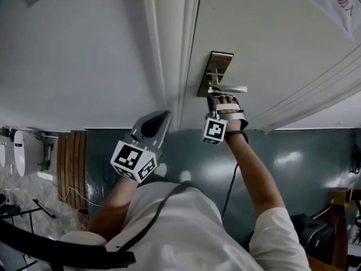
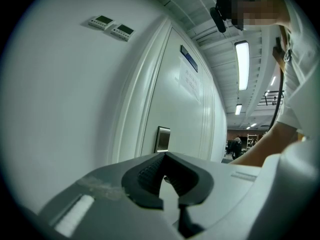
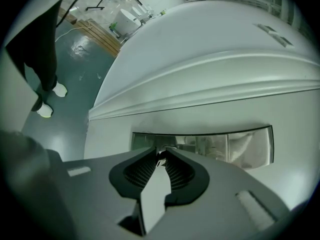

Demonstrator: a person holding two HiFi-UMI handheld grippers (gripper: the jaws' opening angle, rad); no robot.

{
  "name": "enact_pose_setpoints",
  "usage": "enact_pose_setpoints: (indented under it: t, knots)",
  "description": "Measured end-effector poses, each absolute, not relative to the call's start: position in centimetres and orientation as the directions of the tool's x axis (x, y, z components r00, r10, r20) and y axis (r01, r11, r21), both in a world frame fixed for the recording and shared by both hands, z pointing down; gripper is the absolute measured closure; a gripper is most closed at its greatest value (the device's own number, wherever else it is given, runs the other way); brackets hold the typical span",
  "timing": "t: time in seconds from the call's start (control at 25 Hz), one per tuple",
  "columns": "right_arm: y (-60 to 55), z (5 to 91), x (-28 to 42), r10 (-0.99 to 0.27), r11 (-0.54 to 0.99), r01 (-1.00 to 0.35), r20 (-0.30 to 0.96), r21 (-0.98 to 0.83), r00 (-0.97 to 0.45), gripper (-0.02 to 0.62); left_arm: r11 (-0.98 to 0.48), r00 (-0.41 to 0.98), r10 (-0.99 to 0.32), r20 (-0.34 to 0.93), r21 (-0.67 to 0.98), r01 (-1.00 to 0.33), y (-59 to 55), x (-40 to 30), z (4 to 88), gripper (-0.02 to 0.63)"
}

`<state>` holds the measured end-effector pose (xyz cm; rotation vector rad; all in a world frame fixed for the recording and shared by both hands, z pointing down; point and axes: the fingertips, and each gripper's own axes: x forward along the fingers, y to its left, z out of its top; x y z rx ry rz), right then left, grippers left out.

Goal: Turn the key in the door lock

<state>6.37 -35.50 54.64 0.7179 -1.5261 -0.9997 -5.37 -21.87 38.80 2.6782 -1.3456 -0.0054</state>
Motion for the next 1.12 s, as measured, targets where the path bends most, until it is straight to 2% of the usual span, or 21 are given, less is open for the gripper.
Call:
enact_pose_setpoints:
  t: [0.44, 0.72, 0.88, 1.12]
  knots:
    - [-35.7, 54.7, 6.1, -0.858, 0.486, 0.025, 0.482, 0.874, -0.175, 0.523, -0.587, 0.597, -0.800, 0.060, 0.127, -0.799, -21.3, -6.0, 39.0, 0.601]
    - [-35.5, 54.4, 6.3, -0.851, 0.508, -0.054, 0.491, 0.860, -0.185, 0.517, -0.587, 0.598, -0.799, 0.069, 0.131, -0.799, -21.2, -7.0, 39.1, 0.601]
    - [-34.8, 53.7, 5.9, -0.851, 0.510, -0.122, 0.479, 0.852, -0.213, 0.479, -0.587, 0.598, -0.799, 0.063, 0.132, -0.798, -21.3, -7.4, 38.9, 0.600]
    - [-33.2, 52.0, 5.1, -0.847, 0.521, -0.250, 0.456, 0.816, -0.274, 0.476, -0.599, 0.608, -0.792, 0.053, 0.126, -0.791, -21.2, -7.5, 38.5, 0.601]
